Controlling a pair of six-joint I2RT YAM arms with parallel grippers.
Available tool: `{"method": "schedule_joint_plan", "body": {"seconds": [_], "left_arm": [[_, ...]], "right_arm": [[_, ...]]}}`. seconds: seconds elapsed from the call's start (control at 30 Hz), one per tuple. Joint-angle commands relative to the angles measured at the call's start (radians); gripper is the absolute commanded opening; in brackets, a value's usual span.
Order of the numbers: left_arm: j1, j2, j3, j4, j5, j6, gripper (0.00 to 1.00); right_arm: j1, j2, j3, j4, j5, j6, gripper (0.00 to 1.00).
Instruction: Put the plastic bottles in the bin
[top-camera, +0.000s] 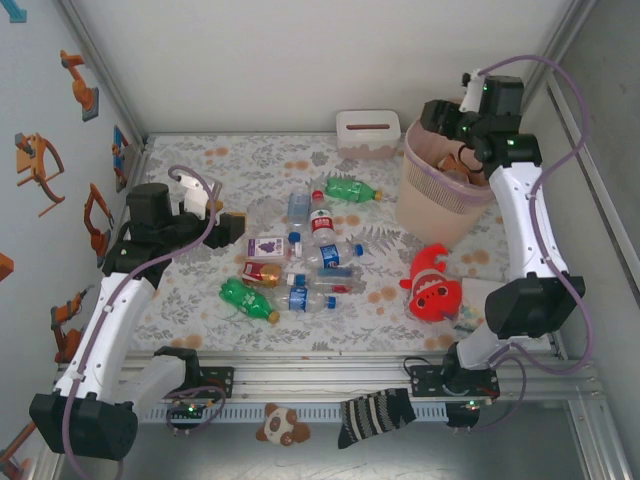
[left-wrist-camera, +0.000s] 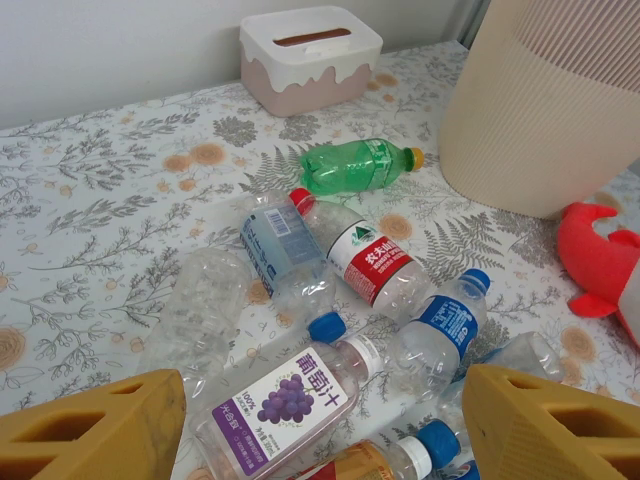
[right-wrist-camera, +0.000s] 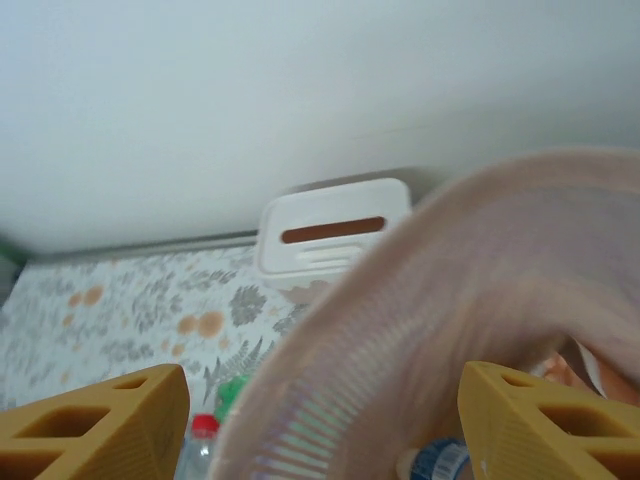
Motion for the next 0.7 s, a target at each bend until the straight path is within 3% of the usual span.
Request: {"method": "schedule_joint_plan", "body": {"seconds": [0.0,0.33,0.67], "left_arm": [[0.008,-0.01,-0.01,0.009,0.008,-0.013,0.73],[0.009,-0.006,-0.013,0.013,0.007,-0.015,0.73],[0.01,-0.005,-0.016,0.013,0.006,-0.015,0.73]], "right_arm": [[0.052,-0.023,-0.018,0.033,-0.113,-0.251,0.71],[0.205,0.031,-0.016,-0.099,-0.123,-0.699,0.73],[0.349,0.21,0.041,-0.303,0.119,-1.131,0.74]]}}
